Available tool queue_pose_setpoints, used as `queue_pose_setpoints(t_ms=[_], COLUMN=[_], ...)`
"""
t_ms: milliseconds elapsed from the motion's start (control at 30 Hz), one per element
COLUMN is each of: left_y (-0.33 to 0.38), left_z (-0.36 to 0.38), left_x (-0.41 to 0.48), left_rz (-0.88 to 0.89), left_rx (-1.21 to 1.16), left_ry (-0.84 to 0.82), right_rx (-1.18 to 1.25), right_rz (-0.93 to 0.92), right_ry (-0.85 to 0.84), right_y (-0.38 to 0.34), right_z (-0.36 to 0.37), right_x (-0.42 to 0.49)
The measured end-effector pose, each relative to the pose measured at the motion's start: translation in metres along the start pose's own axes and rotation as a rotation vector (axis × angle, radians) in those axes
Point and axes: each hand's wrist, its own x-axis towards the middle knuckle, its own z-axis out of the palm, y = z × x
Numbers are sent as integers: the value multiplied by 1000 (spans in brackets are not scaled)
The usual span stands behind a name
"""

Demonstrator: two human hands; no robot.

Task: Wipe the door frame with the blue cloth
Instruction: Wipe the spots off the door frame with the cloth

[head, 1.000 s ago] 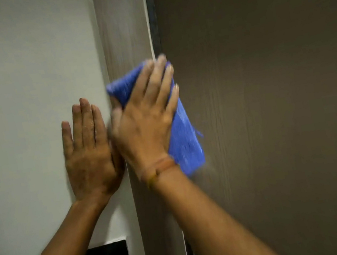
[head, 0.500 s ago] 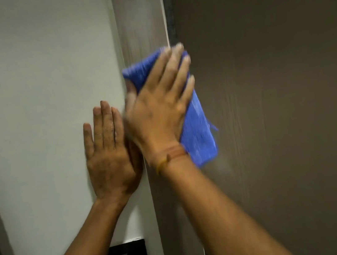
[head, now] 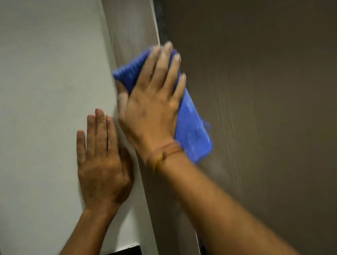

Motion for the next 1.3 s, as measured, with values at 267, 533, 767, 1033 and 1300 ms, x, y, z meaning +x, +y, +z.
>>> queue_pose_setpoints(t_ms=[267, 533, 767, 1033, 1300], left_y=[1, 1, 1, -2, 1], left_z=[-1, -1, 1, 3, 2], left_x=[-1, -1, -2, -2, -3], left_rz=[-2, 12, -6, 13, -10], left_rx=[25, 13, 27, 6, 38], left_ry=[11, 10, -4, 27, 6], right_rx=[-62, -21, -40, -12, -73], right_rz=[-37, 23, -47, 23, -63], right_ry=[-46, -11, -72, -7, -76], right_y=[15, 12, 21, 7, 40], right_z=[-2, 5, -2, 4, 1], right_x=[-44, -48, -59, -36, -100])
